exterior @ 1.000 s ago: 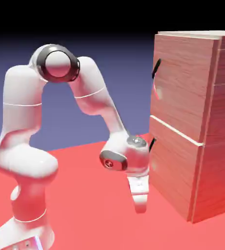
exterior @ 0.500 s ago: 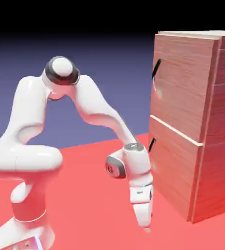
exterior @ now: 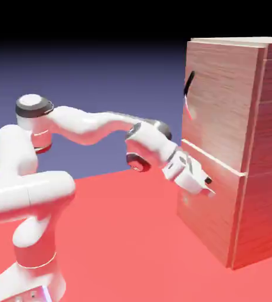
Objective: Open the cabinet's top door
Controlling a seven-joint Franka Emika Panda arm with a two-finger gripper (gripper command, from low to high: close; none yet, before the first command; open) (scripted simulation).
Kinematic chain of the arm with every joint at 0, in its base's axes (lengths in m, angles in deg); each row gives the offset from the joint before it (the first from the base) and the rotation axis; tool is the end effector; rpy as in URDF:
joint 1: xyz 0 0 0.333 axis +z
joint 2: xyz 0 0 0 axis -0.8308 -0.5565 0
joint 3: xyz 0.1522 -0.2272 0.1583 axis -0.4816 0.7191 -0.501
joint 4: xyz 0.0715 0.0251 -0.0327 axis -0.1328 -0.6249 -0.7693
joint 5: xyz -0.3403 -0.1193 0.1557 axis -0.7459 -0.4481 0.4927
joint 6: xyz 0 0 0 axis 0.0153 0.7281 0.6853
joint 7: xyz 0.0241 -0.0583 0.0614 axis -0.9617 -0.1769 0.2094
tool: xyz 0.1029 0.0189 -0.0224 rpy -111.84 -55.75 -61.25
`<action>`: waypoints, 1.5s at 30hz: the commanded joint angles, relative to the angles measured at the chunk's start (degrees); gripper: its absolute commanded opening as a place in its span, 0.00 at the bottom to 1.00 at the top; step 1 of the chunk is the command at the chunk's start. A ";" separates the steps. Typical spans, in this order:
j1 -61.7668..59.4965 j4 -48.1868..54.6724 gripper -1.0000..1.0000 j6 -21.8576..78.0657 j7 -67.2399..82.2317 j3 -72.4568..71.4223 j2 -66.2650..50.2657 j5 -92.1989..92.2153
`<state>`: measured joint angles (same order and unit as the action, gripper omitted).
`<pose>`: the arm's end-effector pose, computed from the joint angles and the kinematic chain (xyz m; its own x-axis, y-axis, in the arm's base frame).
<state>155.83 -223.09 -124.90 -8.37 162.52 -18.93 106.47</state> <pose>0.4367 -0.0149 0.4136 -0.0067 -0.7435 0.6687 -0.5741 -0.5447 -0.6113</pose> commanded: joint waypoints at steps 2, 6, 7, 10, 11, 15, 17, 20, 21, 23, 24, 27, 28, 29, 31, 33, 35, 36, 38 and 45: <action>3.69 0.59 0.50 0.87 1.73 3.72 -4.16 4.35; 11.06 1.77 0.50 2.60 5.17 11.15 -12.46 13.04; 12.90 2.06 0.50 3.03 6.03 13.01 -14.54 15.21; 11.73 4.06 0.50 3.53 6.74 13.64 -15.39 17.38; 9.77 5.72 0.50 3.77 6.95 13.30 -15.13 18.26; 5.04 9.70 0.00 4.34 7.45 12.46 -14.51 20.39; 6.27 7.63 0.00 6.72 9.23 13.26 -14.78 21.61; 9.83 1.44 0.00 14.13 14.25 15.82 -15.11 24.26; 10.91 -0.53 0.00 16.62 15.78 16.75 -15.07 24.78; 12.82 -4.27 0.00 21.60 18.63 18.74 -14.80 25.34; 13.65 -6.02 0.00 24.09 19.96 19.81 -14.59 25.39; 15.54 -10.78 0.00 31.57 23.64 23.35 -13.68 24.70; 15.96 -12.18 0.00 34.06 24.78 24.64 -13.30 24.23; 16.27 -13.49 0.00 36.55 25.88 25.97 -12.87 23.63; 16.55 -15.83 0.00 41.54 28.00 28.76 -11.90 22.14; 16.39 -17.77 0.00 46.52 30.03 31.68 -10.73 20.28; 15.80 -19.33 0.00 51.51 32.03 34.69 -9.35 18.10; 15.36 -19.96 0.00 54.00 33.03 36.20 -8.56 16.90; 14.20 -20.94 0.00 58.98 35.06 39.22 -6.76 14.29; 7.88 -21.24 0.00 76.43 43.12 48.94 2.42 3.15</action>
<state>163.71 -244.32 -48.41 34.75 211.47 -16.52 109.61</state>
